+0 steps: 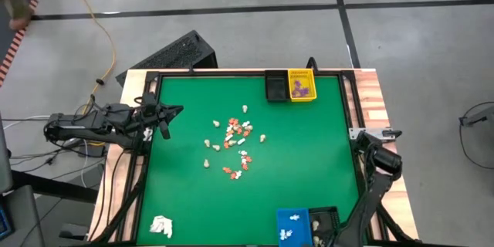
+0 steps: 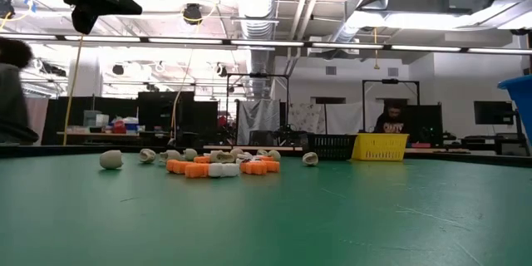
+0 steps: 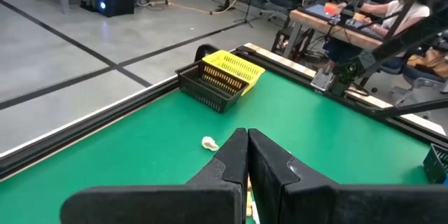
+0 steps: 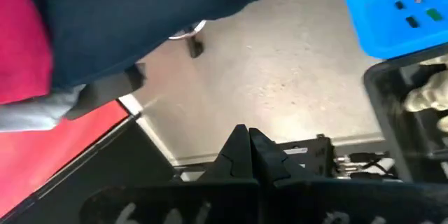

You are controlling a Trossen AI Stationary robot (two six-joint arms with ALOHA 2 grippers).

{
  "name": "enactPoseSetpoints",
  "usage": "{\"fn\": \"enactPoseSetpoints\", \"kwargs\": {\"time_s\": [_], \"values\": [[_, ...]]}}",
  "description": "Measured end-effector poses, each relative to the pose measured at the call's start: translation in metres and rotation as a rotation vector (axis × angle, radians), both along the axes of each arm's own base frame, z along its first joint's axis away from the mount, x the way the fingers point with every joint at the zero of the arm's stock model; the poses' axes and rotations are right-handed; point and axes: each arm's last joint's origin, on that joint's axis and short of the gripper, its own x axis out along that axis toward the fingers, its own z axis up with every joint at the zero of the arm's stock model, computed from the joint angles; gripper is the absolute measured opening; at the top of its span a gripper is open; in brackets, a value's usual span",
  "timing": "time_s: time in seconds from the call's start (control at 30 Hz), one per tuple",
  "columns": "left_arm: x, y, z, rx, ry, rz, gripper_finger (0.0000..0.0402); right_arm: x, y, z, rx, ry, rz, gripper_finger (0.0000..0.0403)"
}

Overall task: Sort Halloween decoration
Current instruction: Adjust the bottom baskets

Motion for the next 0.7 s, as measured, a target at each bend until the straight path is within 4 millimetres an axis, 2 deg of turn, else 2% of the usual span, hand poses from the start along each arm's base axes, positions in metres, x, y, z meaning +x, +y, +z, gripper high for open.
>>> {"fn": "enactPoseSetpoints", "kwargs": {"time_s": [0.13,0.43,0.7], "values": [[0.000,0.000,0.000,-0.002,0.000,0.000,0.0000,-0.001,-0.003,-0.009,-0.065,0.007,0.028,0.0000],[0.000,0.000,-0.003,-0.029,0.018,0.002,0.0000,0.005,-0.023,-0.015,-0.190,0.026,0.098,0.0000],[0.000,0.000,-0.003,-0.035,0.015,-0.003,0.0000,0.009,-0.025,-0.015,-0.221,-0.023,0.090,0.0000]]}}
